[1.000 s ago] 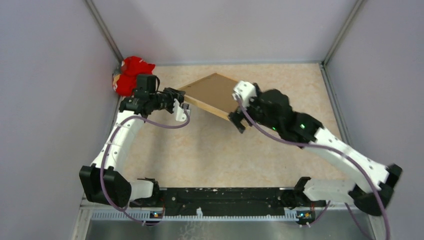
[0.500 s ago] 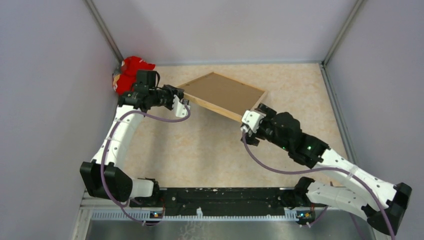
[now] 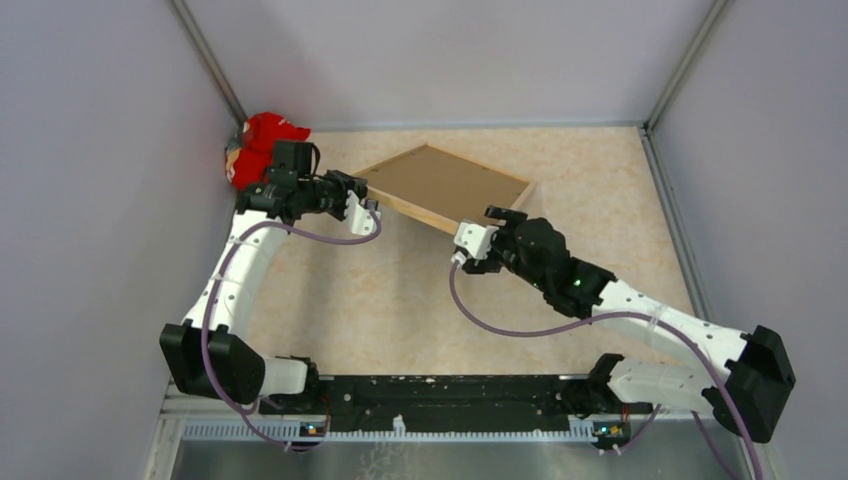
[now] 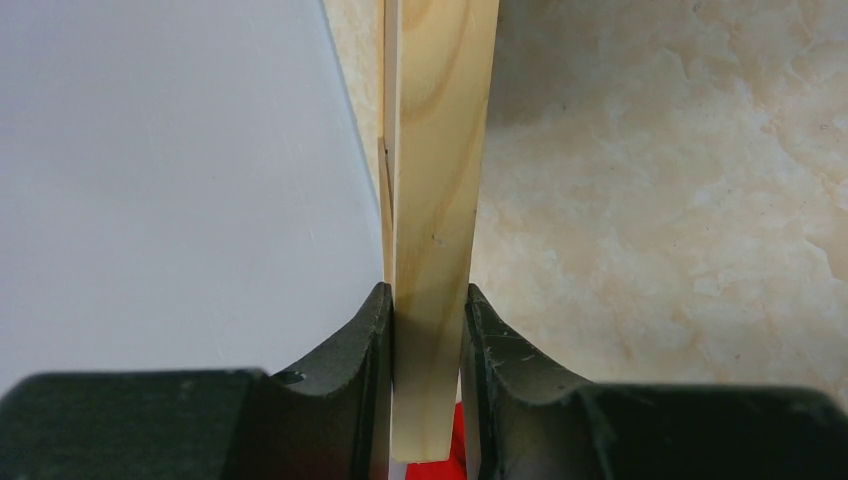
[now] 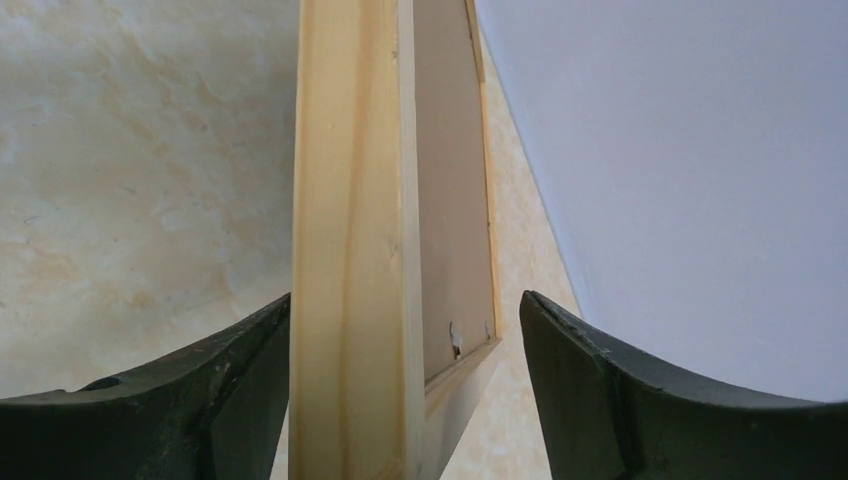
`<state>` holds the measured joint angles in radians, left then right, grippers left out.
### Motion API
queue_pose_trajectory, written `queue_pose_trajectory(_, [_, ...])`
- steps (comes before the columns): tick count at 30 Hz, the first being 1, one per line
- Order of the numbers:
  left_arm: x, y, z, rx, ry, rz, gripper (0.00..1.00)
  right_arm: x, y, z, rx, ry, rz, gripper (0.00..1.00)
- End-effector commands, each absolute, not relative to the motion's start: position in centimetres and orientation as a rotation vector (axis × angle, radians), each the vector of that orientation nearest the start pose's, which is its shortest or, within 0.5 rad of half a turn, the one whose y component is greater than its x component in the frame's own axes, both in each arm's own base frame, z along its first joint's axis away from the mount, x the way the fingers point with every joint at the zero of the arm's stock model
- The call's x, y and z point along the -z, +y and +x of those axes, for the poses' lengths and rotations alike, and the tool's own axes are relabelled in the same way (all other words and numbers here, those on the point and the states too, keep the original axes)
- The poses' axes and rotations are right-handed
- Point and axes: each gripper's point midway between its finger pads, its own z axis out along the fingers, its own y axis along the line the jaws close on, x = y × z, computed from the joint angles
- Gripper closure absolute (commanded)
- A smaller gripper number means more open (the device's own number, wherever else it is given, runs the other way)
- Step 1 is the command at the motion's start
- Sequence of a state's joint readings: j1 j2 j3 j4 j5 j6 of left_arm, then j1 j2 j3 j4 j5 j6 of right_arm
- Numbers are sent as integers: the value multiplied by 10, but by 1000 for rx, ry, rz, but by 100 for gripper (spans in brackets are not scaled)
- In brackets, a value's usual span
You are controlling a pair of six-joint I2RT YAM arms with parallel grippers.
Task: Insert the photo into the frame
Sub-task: Turn over the photo frame at the center of the board.
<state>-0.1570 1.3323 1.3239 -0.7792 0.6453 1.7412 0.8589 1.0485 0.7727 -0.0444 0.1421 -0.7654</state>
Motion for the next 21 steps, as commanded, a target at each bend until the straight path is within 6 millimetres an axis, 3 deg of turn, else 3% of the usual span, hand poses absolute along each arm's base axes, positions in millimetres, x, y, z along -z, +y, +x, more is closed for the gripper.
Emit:
queue_pose_trajectory(1, [-273,-130,351,-106,1031,1881,100,-276,246,293,120,1247,-1201,26])
queue_pose_trajectory(4, [-272,-130,352,-103,1036,1876,100,-279,250,291,102,1235,-1208,44])
queue_pose_trajectory(7, [-273,-130,354,-116,1029,1862,95,-286,255,288,70,1213,-1211,71])
queue_pose_trajectory(10, [-280,-132,358,-132,1030,1809,49,-302,259,286,38,1181,-1190,100])
queue_pose_trajectory(12, [-287,-132,360,-146,1030,1764,8,-314,262,284,10,1176,-1170,100])
queue_pose_trajectory(13, [-291,-132,361,-154,1026,1738,2,-321,264,284,-5,1180,-1154,100])
queue_pose_trajectory(17, [-313,-130,367,-112,1065,1611,1,-340,272,287,-63,1229,-1125,100])
queue_pose_trajectory(21, [-345,-119,379,-7,1165,1463,1,-372,283,291,-166,1287,-1031,100])
